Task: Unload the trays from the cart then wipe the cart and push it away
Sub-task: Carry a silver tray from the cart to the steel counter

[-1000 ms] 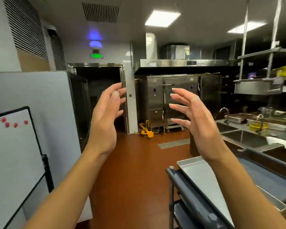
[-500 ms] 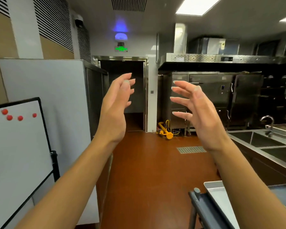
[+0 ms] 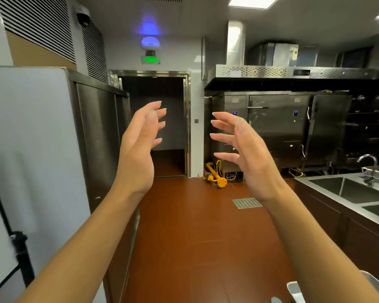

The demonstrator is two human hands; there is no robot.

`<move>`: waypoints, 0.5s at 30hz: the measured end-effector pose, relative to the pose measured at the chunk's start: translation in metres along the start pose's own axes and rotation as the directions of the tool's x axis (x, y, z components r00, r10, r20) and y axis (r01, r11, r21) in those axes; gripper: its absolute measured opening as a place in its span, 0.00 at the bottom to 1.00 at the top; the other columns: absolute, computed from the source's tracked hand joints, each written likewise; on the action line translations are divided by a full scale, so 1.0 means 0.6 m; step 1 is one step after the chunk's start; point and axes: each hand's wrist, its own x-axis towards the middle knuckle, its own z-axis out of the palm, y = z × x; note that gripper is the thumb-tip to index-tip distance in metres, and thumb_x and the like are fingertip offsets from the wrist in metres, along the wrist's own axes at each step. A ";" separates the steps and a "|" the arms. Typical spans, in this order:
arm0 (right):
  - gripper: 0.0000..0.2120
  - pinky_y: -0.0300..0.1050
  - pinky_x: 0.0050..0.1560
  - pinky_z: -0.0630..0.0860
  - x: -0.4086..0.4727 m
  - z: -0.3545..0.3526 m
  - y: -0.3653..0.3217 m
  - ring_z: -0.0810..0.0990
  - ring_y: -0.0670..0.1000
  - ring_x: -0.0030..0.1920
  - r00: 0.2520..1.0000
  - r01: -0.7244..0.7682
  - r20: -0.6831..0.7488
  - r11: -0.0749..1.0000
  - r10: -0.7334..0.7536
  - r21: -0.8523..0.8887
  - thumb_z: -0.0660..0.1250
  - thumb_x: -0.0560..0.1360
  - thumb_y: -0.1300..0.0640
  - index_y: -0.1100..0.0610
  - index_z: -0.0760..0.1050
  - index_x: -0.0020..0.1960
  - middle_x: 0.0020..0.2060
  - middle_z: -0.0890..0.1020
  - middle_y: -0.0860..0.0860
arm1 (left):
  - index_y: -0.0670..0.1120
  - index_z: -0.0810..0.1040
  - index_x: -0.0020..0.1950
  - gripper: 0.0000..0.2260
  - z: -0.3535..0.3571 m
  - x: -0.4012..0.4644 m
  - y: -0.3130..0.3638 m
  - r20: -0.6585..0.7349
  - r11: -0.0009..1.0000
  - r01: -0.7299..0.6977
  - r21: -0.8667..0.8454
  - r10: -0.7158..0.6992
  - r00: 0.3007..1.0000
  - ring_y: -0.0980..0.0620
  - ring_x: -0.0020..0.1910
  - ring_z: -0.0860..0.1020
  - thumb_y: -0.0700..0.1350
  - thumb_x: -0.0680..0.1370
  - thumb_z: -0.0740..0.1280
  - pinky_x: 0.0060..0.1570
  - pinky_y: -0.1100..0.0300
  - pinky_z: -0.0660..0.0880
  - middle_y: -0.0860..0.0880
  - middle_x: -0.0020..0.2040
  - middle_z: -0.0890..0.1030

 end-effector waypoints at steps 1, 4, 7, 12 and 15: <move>0.30 0.62 0.69 0.74 0.020 0.005 0.028 0.75 0.44 0.69 1.000 -0.006 -0.005 1.000 0.006 -0.008 0.52 0.76 0.32 0.42 0.69 0.74 0.71 0.74 0.43 | 0.61 0.71 0.70 0.23 0.004 0.017 -0.030 0.009 1.000 -0.003 -0.003 0.003 1.000 0.56 0.69 0.75 0.66 0.79 0.54 0.71 0.45 0.72 0.58 0.69 0.77; 0.31 0.61 0.69 0.74 0.101 0.026 0.126 0.75 0.43 0.70 1.000 -0.015 -0.022 0.999 0.014 -0.044 0.52 0.76 0.32 0.43 0.68 0.75 0.72 0.74 0.43 | 0.58 0.70 0.72 0.27 0.008 0.083 -0.139 0.020 1.000 -0.017 -0.015 0.017 1.000 0.56 0.69 0.75 0.67 0.77 0.54 0.71 0.45 0.72 0.57 0.70 0.77; 0.29 0.61 0.69 0.75 0.175 0.046 0.202 0.75 0.42 0.69 0.999 -0.026 -0.030 0.998 0.024 -0.054 0.52 0.77 0.32 0.40 0.69 0.73 0.71 0.74 0.41 | 0.56 0.69 0.74 0.30 0.009 0.153 -0.236 0.039 1.000 -0.027 -0.011 0.028 0.999 0.56 0.70 0.75 0.68 0.77 0.53 0.71 0.45 0.71 0.57 0.71 0.76; 0.33 0.60 0.69 0.75 0.318 0.066 0.315 0.75 0.44 0.69 0.994 -0.045 -0.103 0.996 0.037 -0.080 0.52 0.75 0.31 0.45 0.68 0.75 0.70 0.75 0.42 | 0.56 0.69 0.75 0.29 0.022 0.295 -0.380 0.094 0.999 -0.027 -0.035 0.030 0.995 0.57 0.70 0.74 0.67 0.78 0.53 0.72 0.45 0.71 0.58 0.70 0.76; 0.31 0.60 0.68 0.75 0.383 0.070 0.375 0.76 0.44 0.68 0.987 -0.079 -0.142 0.996 0.072 -0.045 0.52 0.76 0.31 0.43 0.69 0.74 0.68 0.77 0.42 | 0.55 0.69 0.75 0.25 0.033 0.363 -0.451 0.131 0.998 -0.019 -0.066 0.027 0.991 0.57 0.70 0.74 0.63 0.82 0.52 0.72 0.45 0.70 0.58 0.70 0.76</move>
